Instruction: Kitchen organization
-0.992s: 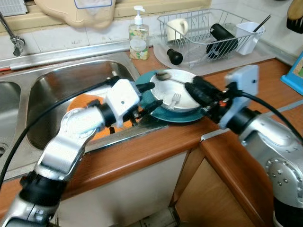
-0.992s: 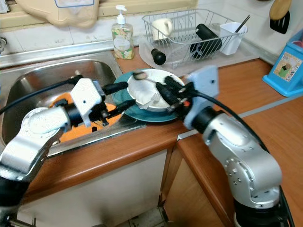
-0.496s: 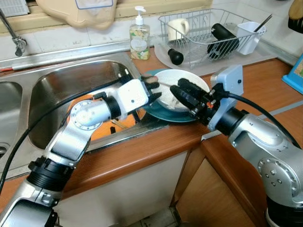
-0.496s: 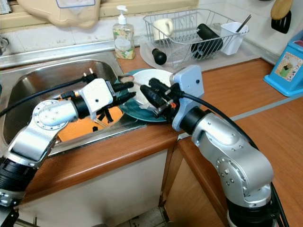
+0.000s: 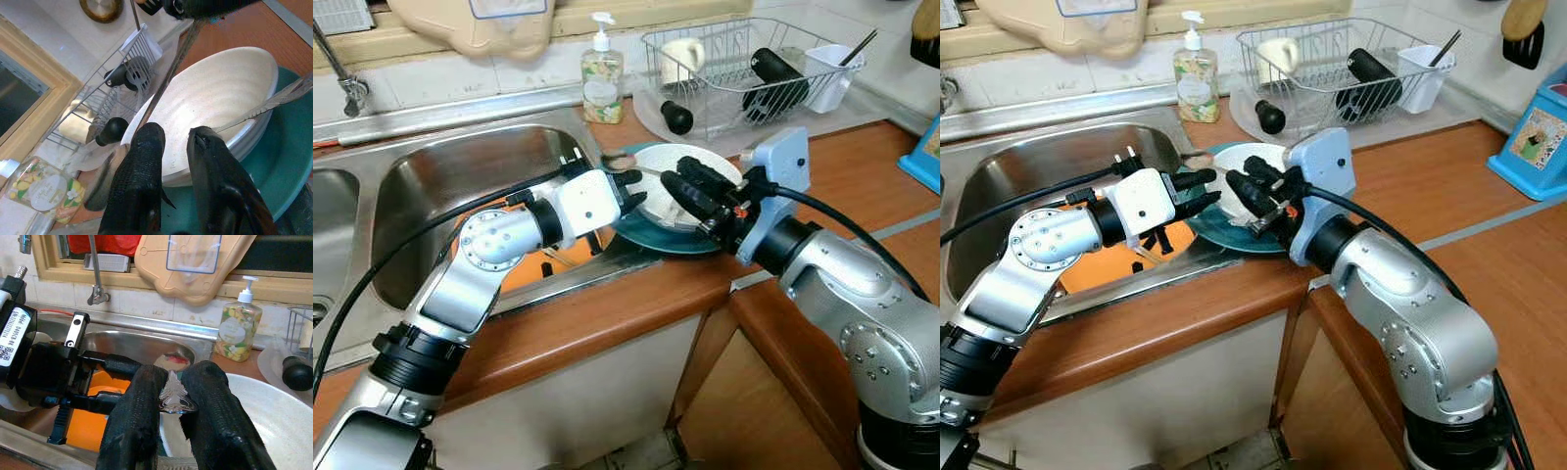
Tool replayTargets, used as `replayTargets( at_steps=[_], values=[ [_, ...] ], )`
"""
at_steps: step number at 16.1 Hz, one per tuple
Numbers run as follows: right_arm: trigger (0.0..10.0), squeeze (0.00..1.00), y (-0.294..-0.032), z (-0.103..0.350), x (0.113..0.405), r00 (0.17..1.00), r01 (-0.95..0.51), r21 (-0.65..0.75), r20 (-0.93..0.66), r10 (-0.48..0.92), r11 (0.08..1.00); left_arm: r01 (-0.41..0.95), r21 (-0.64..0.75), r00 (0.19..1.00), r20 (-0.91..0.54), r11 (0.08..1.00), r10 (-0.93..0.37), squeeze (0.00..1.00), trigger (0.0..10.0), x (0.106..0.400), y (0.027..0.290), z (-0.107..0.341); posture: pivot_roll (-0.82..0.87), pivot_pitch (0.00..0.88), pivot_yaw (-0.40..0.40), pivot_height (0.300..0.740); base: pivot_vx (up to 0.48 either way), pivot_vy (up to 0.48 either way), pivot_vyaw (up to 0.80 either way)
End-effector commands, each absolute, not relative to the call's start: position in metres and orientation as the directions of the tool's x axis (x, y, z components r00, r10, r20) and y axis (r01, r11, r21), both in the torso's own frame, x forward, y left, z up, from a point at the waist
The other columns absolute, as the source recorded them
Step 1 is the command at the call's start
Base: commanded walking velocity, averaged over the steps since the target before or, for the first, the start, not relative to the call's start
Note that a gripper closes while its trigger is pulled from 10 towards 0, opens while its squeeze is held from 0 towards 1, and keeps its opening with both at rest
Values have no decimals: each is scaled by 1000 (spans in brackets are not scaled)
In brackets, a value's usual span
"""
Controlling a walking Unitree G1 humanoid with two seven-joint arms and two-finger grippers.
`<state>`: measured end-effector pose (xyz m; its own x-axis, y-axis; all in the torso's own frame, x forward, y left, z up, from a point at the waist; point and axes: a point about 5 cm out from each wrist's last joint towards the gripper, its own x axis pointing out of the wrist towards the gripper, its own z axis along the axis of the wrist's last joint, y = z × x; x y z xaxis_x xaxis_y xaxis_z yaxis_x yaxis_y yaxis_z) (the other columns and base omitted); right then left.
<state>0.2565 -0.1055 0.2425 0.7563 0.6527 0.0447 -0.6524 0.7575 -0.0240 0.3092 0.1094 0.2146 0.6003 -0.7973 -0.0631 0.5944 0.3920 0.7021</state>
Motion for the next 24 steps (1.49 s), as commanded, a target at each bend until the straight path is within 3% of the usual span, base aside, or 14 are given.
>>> replayTargets(
  at_steps=[1, 11, 21, 22, 23, 24],
  values=[
    [0, 0, -104, 243, 257, 755, -655, -20, 38, 655, 756, 583, 721, 595, -67, 373, -801, 0, 10000, 311, 109, 219, -149, 0, 46, 740, 0, 0, 0],
    [0, 0, -111, 233, 264, 813, -582, 7, -8, 582, 813, 578, 733, 581, -61, 359, -811, 0, 10000, 308, 114, 221, -141, 0, 45, 740, 0, 0, 0],
    [0, 0, -97, 235, 251, 722, -691, 54, 1, 692, 721, 539, 776, 614, -97, 326, -784, 0, 10000, 316, 113, 217, -147, 0, 48, 740, 0, 0, 0],
    [0, 0, -97, 236, 252, 722, -691, 56, 7, 692, 720, 539, 775, 619, -99, 330, -779, 0, 4118, 318, 114, 217, -146, 0, 48, 740, 0, 0, 0],
    [0, 0, -98, 237, 252, 722, -691, 59, 14, 691, 721, 537, 777, 620, -99, 329, -778, 0, 1647, 318, 115, 217, -146, 0, 48, 740, 0, 0, 0],
    [0, 0, -97, 239, 252, 721, -692, 70, 25, 692, 718, 534, 782, 622, -106, 321, -776, 0, 0, 319, 115, 217, -145, 0, 47, 740, 0, 0, 0]
  ],
)
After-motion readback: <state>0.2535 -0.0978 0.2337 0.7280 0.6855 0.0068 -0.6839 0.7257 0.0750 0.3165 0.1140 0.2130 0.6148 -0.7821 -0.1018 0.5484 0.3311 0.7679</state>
